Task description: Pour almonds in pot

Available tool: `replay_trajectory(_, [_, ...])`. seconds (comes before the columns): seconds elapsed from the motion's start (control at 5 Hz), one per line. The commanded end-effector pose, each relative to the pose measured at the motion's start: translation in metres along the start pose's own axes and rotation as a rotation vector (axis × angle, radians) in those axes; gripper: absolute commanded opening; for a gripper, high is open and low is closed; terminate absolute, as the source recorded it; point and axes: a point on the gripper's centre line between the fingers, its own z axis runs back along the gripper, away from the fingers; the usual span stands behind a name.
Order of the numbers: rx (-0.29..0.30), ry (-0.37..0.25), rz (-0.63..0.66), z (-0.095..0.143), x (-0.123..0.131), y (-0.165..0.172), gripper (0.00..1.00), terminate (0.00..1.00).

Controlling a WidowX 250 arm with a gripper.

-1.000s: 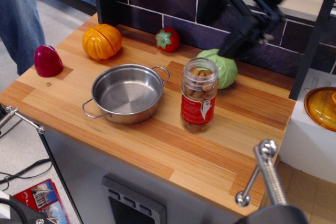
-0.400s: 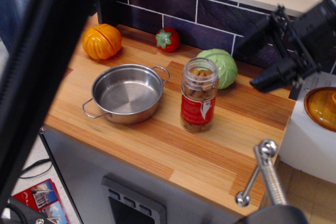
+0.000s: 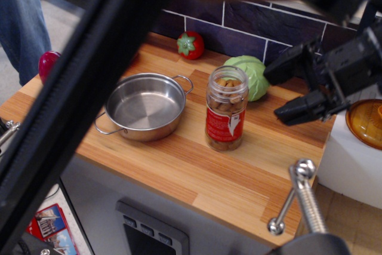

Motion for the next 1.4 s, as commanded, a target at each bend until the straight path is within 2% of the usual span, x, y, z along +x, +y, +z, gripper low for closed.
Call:
replay_trajectory(0.0, [0.024,0.037,-0.012,-0.008,-0.005,0.01,1.0,0.0])
replay_trajectory(0.2, [0.016,0.084,-0.035,-0.022,-0.011,0.009,1.0,0.0])
replay_trajectory(0.6, [0.03,0.133,-0.056,-0.061,-0.027,-0.007,1.0,0.0])
replay_trajectory(1.0, [0.046,0.13,-0.078,-0.074,-0.049,-0.01,1.0,0.0])
replay_trajectory(1.2, [0.135,0.078,-0.07,-0.077,-0.06,-0.013,0.0,0.0])
